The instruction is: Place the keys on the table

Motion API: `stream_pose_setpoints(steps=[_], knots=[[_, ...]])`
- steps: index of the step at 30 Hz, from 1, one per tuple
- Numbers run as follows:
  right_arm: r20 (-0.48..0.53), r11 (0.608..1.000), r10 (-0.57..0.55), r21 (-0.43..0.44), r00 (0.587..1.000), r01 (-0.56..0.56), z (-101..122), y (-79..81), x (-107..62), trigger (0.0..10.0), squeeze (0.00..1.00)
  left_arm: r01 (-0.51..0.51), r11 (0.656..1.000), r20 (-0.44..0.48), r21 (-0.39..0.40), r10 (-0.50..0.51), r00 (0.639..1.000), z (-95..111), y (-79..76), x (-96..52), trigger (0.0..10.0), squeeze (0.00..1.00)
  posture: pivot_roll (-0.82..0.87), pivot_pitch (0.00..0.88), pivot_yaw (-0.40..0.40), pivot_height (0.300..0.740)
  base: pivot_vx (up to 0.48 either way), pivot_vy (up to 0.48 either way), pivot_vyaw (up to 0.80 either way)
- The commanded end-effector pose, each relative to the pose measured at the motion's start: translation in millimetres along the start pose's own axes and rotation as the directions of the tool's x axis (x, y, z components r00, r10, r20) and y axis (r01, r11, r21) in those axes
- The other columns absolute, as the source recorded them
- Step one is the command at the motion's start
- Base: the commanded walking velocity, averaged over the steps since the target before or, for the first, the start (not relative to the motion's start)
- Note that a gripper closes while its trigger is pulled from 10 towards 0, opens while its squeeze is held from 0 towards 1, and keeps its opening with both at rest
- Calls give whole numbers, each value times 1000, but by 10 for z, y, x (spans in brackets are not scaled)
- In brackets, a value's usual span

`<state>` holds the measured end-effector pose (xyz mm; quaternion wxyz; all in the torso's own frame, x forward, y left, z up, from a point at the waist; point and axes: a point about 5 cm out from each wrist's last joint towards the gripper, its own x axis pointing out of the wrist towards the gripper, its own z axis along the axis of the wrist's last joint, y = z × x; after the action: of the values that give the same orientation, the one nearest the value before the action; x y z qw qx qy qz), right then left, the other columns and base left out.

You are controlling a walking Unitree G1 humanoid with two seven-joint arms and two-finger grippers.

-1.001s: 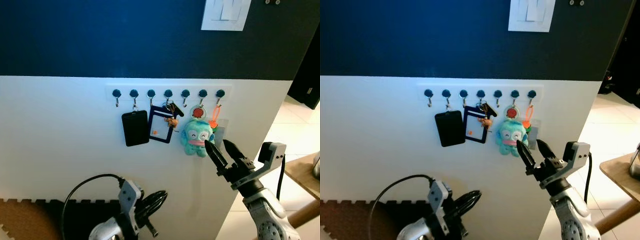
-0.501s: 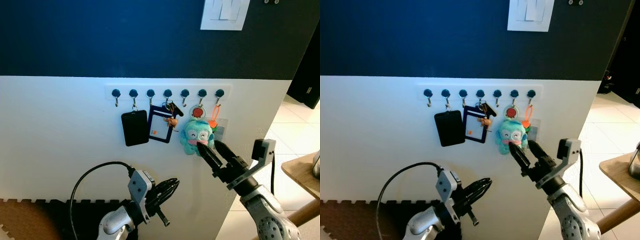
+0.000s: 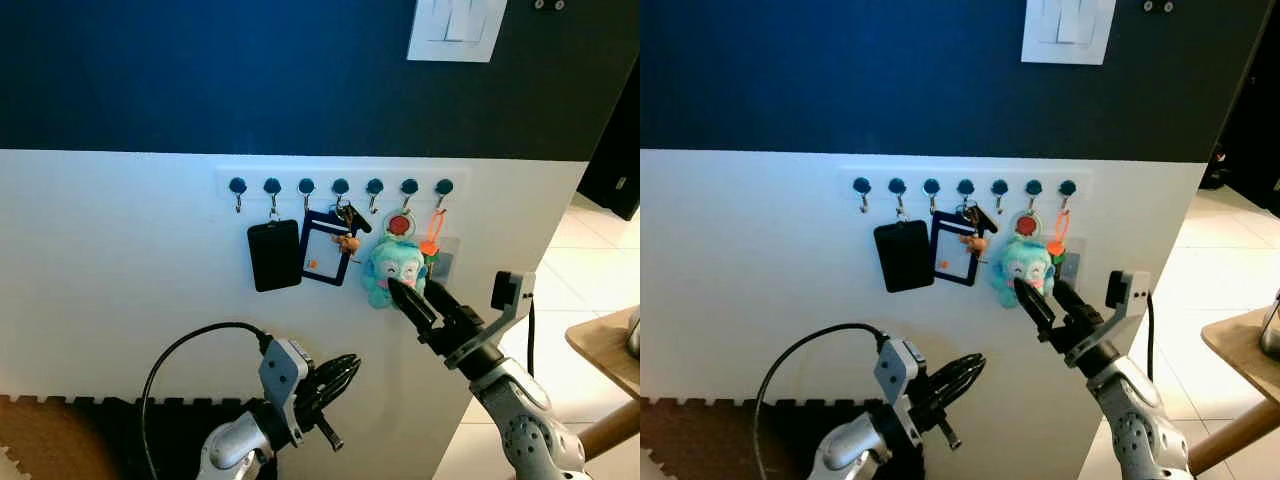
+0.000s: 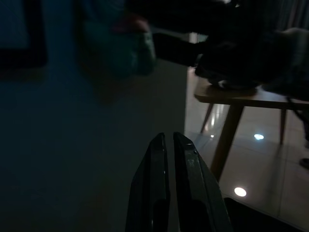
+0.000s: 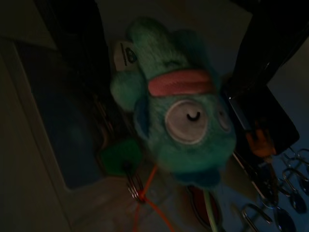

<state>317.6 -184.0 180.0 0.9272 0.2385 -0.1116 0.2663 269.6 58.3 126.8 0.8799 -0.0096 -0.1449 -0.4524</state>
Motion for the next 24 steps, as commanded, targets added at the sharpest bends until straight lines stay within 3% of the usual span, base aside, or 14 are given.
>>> stream_pose_setpoints(steps=[1,13,24], knots=[[-11,1000,-7,9,1000,8,-34,-39,11,10000,0,12,1000,-12,-3,-12,1000,-14,-36,17,10000,0,12,19,-15,740,0,0,0],[-42,1000,11,16,999,-11,-97,-52,22,10000,0,17,1000,-18,-4,-17,1000,-9,-44,13,10000,0,15,17,-16,740,0,0,0],[-127,973,231,37,965,-228,-231,237,-25,10000,0,21,1000,-22,-2,-21,1000,-11,-58,20,10000,0,14,21,-15,740,0,0,0]])
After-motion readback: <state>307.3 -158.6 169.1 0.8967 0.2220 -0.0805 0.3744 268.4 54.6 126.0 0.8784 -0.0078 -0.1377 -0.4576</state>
